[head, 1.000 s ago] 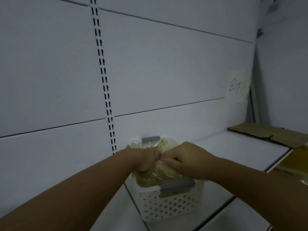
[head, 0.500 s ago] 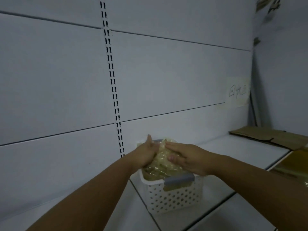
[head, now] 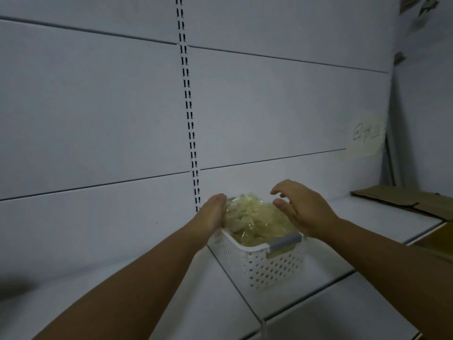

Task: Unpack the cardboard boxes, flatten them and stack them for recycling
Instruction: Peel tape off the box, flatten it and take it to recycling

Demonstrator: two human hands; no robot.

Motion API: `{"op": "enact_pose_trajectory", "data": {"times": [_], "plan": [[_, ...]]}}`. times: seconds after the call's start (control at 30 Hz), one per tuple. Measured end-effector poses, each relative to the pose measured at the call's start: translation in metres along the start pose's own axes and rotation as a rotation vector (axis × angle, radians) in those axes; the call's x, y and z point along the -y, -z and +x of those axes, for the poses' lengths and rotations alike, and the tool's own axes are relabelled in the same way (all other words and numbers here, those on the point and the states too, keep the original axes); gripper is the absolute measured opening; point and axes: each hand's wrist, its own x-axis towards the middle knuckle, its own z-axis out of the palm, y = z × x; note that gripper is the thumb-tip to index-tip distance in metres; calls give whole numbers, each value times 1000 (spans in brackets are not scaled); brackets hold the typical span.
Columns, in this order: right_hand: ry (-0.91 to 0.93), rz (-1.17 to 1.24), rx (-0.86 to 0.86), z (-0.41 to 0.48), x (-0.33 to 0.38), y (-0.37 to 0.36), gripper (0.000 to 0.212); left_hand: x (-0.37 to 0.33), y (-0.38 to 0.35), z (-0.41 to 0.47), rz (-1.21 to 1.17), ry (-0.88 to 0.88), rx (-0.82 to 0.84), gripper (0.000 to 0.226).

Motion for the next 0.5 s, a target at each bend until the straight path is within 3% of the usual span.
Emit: {"op": "enact_pose_trajectory", "data": {"times": [0.1,0.17,0.2,0.23,0.3,0.5], "plan": [[-93,158,-145,15,-4,0,37,-3,15,-7,133,-65,68,39],[-192,209,-241,32,0,8,43,-10,25,-11,235,-114,57,40],[-193,136,-190,41,4,10,47,-15,29,-12,257,-114,43,31],[-165,31,-90,50,11,10,49,-22,35,-13,295,-104,19,20],[-49,-95,83,66,32,0,48,-36,53,-19,408,-149,-56,30],[345,-7,183,96,165,-56,47,-55,178,-63,841,-90,-229,46]]}}
